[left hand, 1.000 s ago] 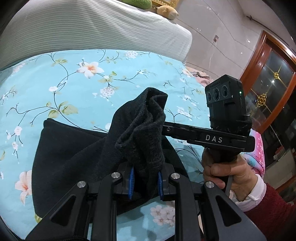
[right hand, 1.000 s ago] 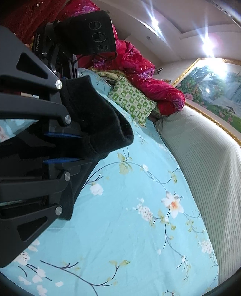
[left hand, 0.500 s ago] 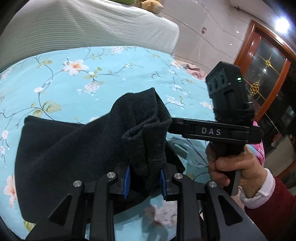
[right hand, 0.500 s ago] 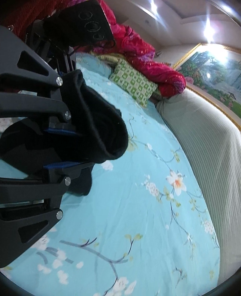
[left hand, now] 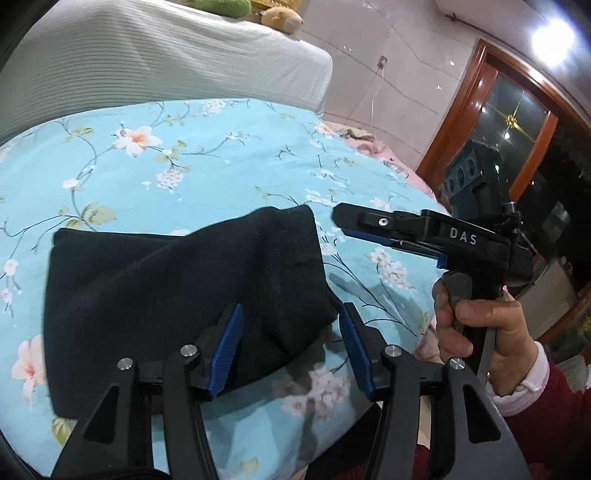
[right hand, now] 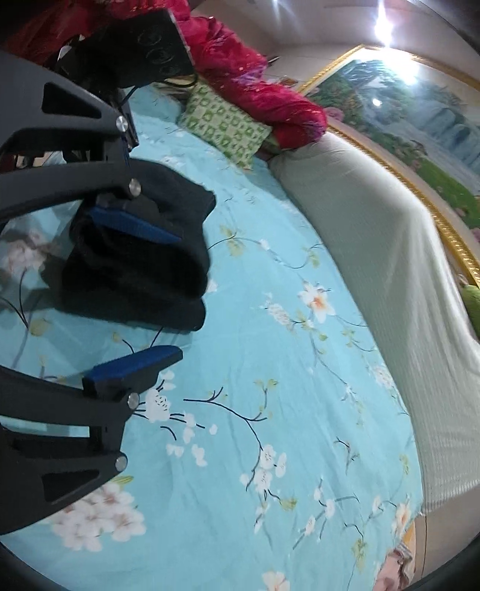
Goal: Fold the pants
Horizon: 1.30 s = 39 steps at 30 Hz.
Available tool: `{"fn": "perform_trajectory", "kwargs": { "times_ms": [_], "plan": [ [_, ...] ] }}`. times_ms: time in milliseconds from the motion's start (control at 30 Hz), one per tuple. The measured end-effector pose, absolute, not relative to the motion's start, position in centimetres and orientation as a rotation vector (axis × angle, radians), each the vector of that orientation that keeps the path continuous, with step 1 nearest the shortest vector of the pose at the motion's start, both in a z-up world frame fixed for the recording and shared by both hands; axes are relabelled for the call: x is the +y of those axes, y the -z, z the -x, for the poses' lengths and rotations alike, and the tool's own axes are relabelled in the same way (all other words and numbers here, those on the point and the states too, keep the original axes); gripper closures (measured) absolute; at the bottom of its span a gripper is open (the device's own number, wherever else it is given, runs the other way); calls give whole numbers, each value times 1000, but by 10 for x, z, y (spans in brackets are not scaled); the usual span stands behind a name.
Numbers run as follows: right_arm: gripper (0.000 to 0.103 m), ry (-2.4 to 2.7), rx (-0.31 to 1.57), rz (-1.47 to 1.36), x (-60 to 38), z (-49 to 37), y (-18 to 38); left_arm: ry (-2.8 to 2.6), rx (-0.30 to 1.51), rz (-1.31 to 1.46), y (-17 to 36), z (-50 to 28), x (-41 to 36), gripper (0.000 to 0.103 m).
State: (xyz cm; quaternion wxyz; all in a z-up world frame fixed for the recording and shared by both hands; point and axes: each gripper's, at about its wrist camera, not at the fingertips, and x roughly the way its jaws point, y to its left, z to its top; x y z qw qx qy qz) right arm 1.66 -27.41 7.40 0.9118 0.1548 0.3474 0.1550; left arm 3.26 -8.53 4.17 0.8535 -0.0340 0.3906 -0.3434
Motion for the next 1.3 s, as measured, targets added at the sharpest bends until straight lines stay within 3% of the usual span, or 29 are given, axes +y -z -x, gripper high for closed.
{"fn": "perform_trajectory", "kwargs": {
  "times_ms": [600, 1033, 1133, 1200, 1233, 1300],
  "plan": [
    [31, -252, 741, -247, -227, -17, -78, 425, 859, 202, -49, -91, 36, 35],
    [26, -229, 807, -262, -223, -36, -61, 419, 1039, 291, -5, -166, 37, 33],
    [26, -242, 813, -265, -220, -41, -56, 409, 1065, 278, 4, -176, 32, 36],
    [32, -257, 809, -248, -217, -42, -54, 401, 1061, 271, 9, -176, 31, 52],
    [49, -272, 810, -238, -214, -43, -53, 399, 1056, 270, 9, -176, 31, 55],
    [61, -275, 815, -207, -210, -45, -53, 409, 1046, 302, 9, -174, 37, 66]
  ]
}}
